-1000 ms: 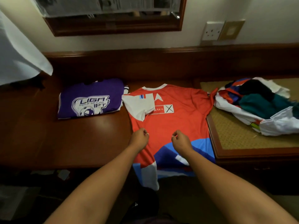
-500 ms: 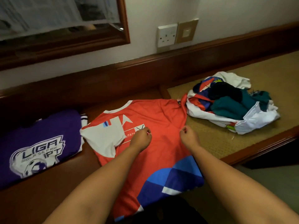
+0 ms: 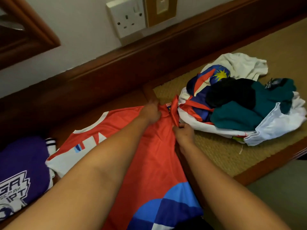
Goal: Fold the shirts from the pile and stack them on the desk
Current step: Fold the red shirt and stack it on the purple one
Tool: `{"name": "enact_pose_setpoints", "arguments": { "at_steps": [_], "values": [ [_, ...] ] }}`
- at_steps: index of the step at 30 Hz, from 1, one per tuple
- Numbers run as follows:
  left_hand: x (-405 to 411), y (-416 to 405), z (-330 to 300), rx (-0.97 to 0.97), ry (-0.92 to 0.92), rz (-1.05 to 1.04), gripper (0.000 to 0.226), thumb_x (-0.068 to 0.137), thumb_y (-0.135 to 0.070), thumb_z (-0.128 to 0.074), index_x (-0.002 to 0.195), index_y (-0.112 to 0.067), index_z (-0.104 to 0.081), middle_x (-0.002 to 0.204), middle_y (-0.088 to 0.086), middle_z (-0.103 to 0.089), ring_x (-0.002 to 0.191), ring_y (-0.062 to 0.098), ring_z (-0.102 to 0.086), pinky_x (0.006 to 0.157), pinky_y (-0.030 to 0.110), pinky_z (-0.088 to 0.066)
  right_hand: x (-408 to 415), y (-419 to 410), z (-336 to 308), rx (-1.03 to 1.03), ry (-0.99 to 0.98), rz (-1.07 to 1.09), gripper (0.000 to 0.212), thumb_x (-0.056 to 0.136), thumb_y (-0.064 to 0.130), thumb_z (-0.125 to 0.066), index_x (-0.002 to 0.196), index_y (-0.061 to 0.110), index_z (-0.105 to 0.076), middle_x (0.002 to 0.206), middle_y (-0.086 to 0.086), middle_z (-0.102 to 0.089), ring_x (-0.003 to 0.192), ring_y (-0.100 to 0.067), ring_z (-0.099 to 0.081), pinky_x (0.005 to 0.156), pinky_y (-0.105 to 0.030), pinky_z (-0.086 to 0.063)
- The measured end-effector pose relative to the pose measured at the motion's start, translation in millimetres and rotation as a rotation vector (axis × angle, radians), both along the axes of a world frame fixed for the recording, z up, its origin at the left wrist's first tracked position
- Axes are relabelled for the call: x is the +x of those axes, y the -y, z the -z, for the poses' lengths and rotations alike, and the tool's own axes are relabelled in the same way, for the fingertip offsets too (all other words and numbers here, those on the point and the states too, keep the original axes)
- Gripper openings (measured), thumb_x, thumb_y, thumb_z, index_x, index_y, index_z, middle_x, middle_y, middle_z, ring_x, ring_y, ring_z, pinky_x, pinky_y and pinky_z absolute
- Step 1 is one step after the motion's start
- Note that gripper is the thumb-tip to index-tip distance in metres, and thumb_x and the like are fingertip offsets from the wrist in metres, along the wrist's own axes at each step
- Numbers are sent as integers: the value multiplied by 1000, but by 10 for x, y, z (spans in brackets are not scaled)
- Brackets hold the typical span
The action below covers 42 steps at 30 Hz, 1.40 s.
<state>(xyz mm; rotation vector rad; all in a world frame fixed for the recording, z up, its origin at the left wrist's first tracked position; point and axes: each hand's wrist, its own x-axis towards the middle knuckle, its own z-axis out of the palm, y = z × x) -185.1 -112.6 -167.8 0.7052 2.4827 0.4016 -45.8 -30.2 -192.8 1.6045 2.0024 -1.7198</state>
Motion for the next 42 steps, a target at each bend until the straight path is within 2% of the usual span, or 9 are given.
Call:
{"name": "enact_pose_setpoints", "arguments": {
  "at_steps": [3,11,14,19,24,27,34,39,42],
  "values": [
    [-87,-132,74,-12,9,-16,48,84,-8,-57,132,-4,-49,133,24,-52,118,37,-54,96,36,-43,-48,30,20,-61,-60,39,12,69,26,-65,68,16,-58,71,-5,-65,67,-22,-60,71,-46,-53],
    [-286,58,-114,251,106,-195,18,84,0,-58,99,1,-69,103,18,-69,100,30,-63,78,26,-42,-40,168,-190,-84,-329,109,16,68,10,-56,84,14,-54,79,-8,-60,71,-19,-52,66,-31,-42],
    [-281,290,-252,324,143,-230,18,85,5,-58,100,3,-68,95,12,-66,84,17,-58,68,13,-39,-2,280,-277,39,-419,63,30,75,-2,-58,104,7,-56,95,-12,-62,87,-19,-55,82,-32,-45],
    [-218,841,-315,393,162,-305,19,82,11,-58,97,6,-68,96,20,-69,73,5,-60,71,11,-41,277,747,-414,543,-599,-628,46,72,-1,-44,116,1,-56,108,-18,-56,103,-23,-50,93,-33,-41],
    [189,1442,-218,397,348,-618,20,95,1,-46,89,-12,-61,69,4,-54,54,10,-46,42,10,-35,763,1201,-178,574,-417,-1255,52,73,18,-35,118,12,-61,114,-14,-61,103,-34,-59,89,-40,-48],
    [470,1755,11,263,370,-741,22,96,-24,-51,80,-13,-61,82,15,-63,67,25,-57,58,26,-45,909,1273,-101,459,-348,-1170,47,74,14,-38,111,6,-66,109,-15,-65,100,-34,-61,89,-33,-45],
    [867,1853,185,-67,-9,-608,50,90,-39,-58,128,-7,-53,124,22,-53,117,39,-49,98,43,-42,949,986,82,531,-180,-879,42,73,5,-44,108,0,-66,103,-21,-61,97,-39,-60,90,-37,-43],
    [880,1833,205,-221,-114,-531,42,94,-37,-52,125,-9,-54,128,20,-48,120,37,-43,99,45,-39,823,882,56,688,-43,-1004,41,79,10,-60,120,6,-61,101,-22,-58,93,-41,-57,79,-44,-50],
    [785,1866,214,-86,-114,-577,32,97,-28,-45,116,-8,-62,121,18,-57,115,37,-49,96,43,-41,748,934,85,777,-33,-1106,44,69,12,-73,113,13,-65,88,-16,-57,80,-37,-59,66,-41,-50]
  ]
}}
